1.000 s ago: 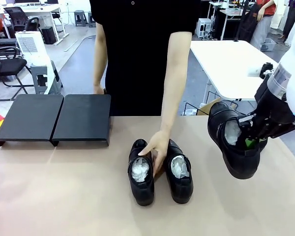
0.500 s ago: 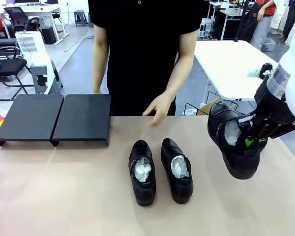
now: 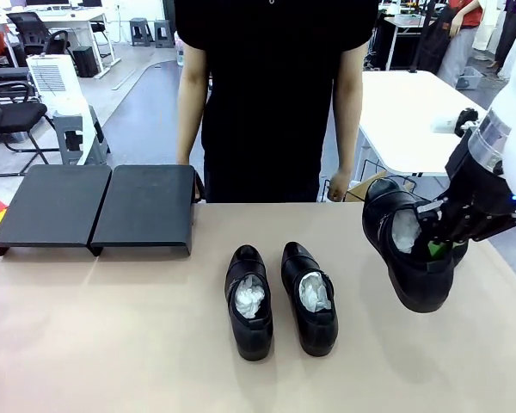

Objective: Organize the shoes by placing them on the stand.
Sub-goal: Pick up one Shoe and place it in the middle of the table.

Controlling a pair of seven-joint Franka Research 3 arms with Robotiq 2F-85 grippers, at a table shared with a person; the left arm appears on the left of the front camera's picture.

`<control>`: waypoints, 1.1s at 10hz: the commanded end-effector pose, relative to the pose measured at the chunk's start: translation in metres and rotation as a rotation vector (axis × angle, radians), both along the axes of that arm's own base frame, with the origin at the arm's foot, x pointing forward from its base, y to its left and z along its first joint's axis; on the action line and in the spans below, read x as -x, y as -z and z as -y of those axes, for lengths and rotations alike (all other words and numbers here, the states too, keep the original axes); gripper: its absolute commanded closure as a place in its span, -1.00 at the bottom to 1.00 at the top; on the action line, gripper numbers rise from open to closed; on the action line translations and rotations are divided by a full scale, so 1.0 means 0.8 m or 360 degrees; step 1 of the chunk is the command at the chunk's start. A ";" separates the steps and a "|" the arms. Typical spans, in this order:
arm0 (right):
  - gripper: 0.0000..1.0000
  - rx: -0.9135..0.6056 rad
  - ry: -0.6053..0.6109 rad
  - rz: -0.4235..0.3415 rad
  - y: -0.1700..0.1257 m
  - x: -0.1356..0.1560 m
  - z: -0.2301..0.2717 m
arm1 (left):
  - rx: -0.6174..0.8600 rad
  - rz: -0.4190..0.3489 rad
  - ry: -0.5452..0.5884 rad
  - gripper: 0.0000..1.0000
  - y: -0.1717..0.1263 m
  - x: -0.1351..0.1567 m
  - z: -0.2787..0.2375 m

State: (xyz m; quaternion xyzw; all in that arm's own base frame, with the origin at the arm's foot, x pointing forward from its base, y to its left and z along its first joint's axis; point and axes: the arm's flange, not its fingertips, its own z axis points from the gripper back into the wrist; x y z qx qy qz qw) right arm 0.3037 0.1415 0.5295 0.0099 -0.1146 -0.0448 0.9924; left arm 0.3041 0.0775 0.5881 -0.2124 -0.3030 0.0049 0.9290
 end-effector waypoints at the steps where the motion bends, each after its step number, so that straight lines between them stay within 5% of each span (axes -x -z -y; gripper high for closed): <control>1: 1.00 -0.0074 0.0016 -0.0002 -0.009 0.006 -0.005 | 0.0009 0.0008 0.0025 -1.00 -0.001 0.000 -0.001; 4: 1.00 -0.0160 -0.0055 0.0007 -0.020 0.023 -0.028 | 0.0009 0.0008 0.0025 -1.00 -0.001 0.000 -0.001; 10: 1.00 -0.0198 -0.0303 0.0104 -0.045 0.088 -0.190 | 0.0009 0.0008 0.0025 -1.00 -0.001 0.000 -0.001; 11: 1.00 -0.0177 -0.0320 0.0059 -0.038 0.085 -0.151 | 0.0009 0.0008 0.0025 -1.00 -0.001 0.000 -0.001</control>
